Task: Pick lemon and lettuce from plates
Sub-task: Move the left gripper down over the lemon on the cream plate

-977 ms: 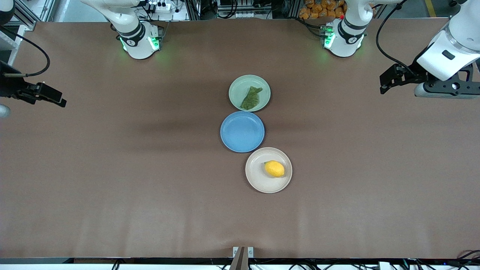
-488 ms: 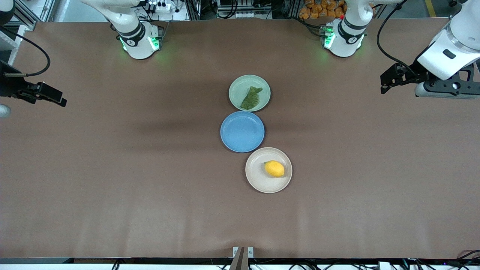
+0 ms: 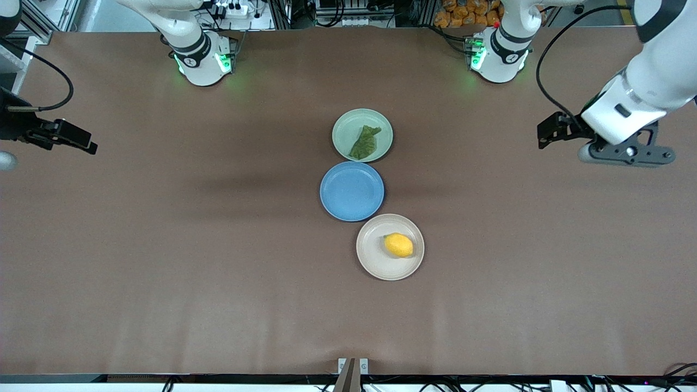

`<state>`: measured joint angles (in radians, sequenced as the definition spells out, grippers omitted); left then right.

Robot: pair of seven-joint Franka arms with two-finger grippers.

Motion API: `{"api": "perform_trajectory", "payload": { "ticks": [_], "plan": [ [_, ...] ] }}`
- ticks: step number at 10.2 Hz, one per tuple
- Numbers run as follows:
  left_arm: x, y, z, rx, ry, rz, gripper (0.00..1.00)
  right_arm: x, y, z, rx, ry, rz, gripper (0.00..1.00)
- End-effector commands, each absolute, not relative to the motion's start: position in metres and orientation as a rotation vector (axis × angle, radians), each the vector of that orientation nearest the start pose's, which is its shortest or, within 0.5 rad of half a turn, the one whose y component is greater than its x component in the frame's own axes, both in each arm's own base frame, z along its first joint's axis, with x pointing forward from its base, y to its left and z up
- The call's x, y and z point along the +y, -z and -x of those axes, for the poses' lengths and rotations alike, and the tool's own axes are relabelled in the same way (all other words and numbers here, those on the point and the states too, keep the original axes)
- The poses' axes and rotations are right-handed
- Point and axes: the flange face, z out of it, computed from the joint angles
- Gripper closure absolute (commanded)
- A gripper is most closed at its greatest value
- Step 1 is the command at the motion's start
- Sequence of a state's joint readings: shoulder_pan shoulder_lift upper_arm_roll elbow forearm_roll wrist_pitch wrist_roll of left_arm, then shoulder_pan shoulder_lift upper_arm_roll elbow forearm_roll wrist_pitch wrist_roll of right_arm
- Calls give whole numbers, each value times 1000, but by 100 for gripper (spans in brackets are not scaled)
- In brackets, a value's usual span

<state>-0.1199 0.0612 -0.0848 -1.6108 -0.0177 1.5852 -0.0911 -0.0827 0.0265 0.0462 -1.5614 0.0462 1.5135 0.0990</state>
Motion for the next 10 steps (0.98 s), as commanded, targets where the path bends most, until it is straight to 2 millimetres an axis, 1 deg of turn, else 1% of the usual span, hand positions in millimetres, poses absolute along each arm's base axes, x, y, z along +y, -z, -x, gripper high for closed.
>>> {"api": "perform_trajectory", "payload": {
  "ticks": [1, 2, 3, 4, 6, 7, 8, 9, 10],
  "plan": [
    [-136, -544, -574, 206, -216, 3119, 0, -17, -614, -558, 195, -121, 3093, 0],
    [-143, -527, -581, 167, -245, 3119, 0, -17, -614, -558, 197, -120, 3093, 0],
    [-152, -513, -589, 92, -248, 3119, 0, -17, -614, -558, 197, -120, 3093, 0],
    [-168, -498, -593, 39, -266, 3112, 0, -17, -614, -558, 197, -120, 3093, 0],
    [-188, -466, -606, 50, -249, 3112, 0, -17, -614, -558, 197, -120, 3093, 0],
    [-193, -453, -611, -19, -242, 3118, 0, -17, -614, -558, 197, -120, 3093, 0],
    [-205, -444, -614, -111, -218, 3118, 0, -17, -614, -557, 197, -123, 3093, 0],
    [-215, -434, -615, -166, -209, 3112, 0, -17, -614, -557, 197, -123, 3093, 0],
    [-218, -428, -616, -205, -209, 3109, 0, -17, -614, -557, 195, -121, 3093, 0]
  ]
}}
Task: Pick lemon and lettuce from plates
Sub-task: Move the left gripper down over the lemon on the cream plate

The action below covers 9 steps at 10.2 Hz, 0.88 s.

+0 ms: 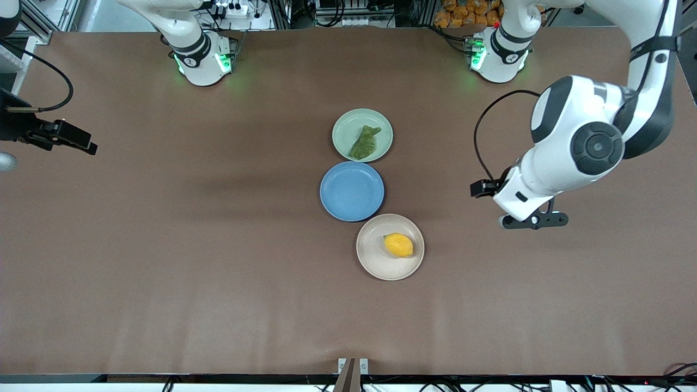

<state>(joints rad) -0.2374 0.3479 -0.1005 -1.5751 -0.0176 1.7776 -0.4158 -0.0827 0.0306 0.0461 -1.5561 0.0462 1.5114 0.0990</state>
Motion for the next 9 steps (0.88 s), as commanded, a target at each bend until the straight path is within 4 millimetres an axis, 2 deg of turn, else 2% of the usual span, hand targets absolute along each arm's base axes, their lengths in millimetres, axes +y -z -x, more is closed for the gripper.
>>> {"api": "perform_trajectory", "payload": {
  "ticks": [1, 4, 6, 9],
  "plan": [
    [-219, -421, -620, -255, -200, 3111, 0, -17, -613, -557, 197, -128, 3093, 0],
    [-234, -405, -631, -534, -128, 3099, 0, -16, -612, -554, 194, -159, 3093, 0],
    [-264, -384, -642, -702, -120, 3067, 0, -14, -612, -553, 189, -175, 3092, 0],
    [-289, -367, -648, -915, -61, 3049, 0, -9, -608, -548, 175, -247, 3087, 0]
  ]
}}
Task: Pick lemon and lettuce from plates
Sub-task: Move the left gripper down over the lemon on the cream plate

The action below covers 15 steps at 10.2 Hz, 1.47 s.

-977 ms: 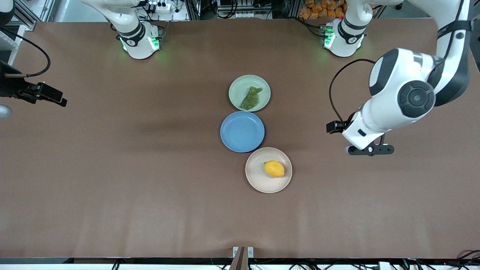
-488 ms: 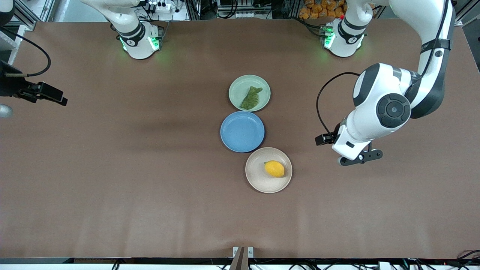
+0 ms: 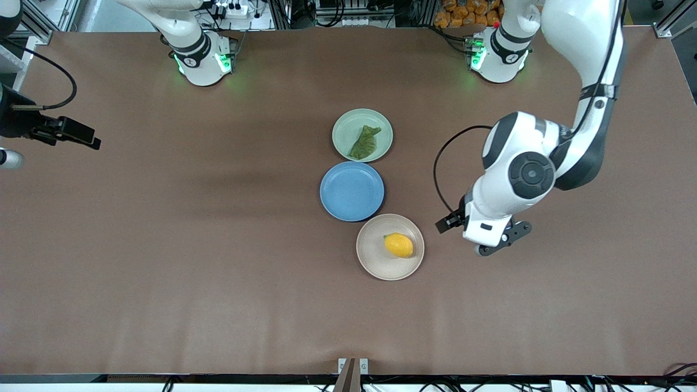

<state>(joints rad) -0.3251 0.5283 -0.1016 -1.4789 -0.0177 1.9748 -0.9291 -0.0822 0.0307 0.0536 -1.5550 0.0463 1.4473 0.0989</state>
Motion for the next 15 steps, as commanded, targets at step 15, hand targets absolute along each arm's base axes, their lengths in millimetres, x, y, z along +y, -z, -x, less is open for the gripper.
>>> {"api": "perform_trajectory", "payload": {
  "ticks": [15],
  "plan": [
    [-367, -239, -649, -1525, 113, 2983, 0, 152, -572, -499, -265, -728, 2946, 0]
  ]
}}
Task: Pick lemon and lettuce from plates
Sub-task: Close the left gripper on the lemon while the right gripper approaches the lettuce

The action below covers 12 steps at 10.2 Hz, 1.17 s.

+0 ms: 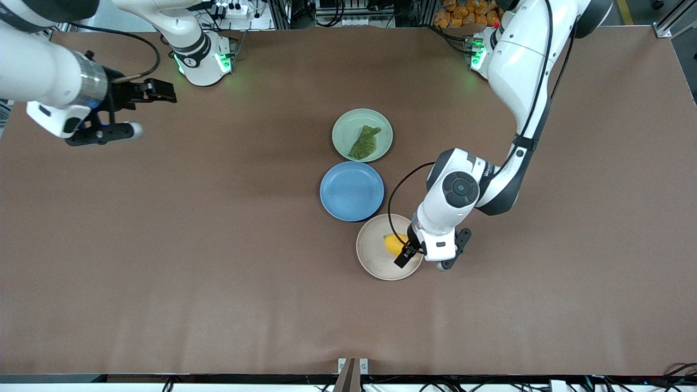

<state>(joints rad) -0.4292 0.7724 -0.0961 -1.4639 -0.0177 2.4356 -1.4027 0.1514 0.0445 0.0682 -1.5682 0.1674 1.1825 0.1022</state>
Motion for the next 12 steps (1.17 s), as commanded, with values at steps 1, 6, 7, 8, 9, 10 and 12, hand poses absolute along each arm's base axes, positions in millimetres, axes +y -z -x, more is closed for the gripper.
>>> {"api": "perform_trajectory", "payload": {
  "ticks": [1, 6, 7, 8, 9, 10, 12],
  "plan": [
    [-370, -229, -646, -1512, 98, 2978, 0, 172, -567, -495, -317, -747, 2948, 0],
    [-379, -209, -638, -1468, 80, 2981, 0, 233, -539, -498, -441, -714, 2909, 0],
    [-379, -207, -638, -1463, 85, 2986, 0, 252, -531, -498, -465, -689, 2915, 0],
    [-379, -203, -638, -1462, 86, 2988, 0, 276, -523, -495, -430, -668, 2940, 0],
    [-378, -201, -638, -1405, 138, 3000, 0, 301, -514, -492, -374, -636, 2969, 0],
    [-385, -199, -633, -1280, 244, 3009, 19, 326, -502, -489, -353, -608, 2985, 0],
    [-382, -201, -636, -1362, 241, 2980, 100, 351, -476, -487, -363, -531, 2984, 0]
  ]
}}
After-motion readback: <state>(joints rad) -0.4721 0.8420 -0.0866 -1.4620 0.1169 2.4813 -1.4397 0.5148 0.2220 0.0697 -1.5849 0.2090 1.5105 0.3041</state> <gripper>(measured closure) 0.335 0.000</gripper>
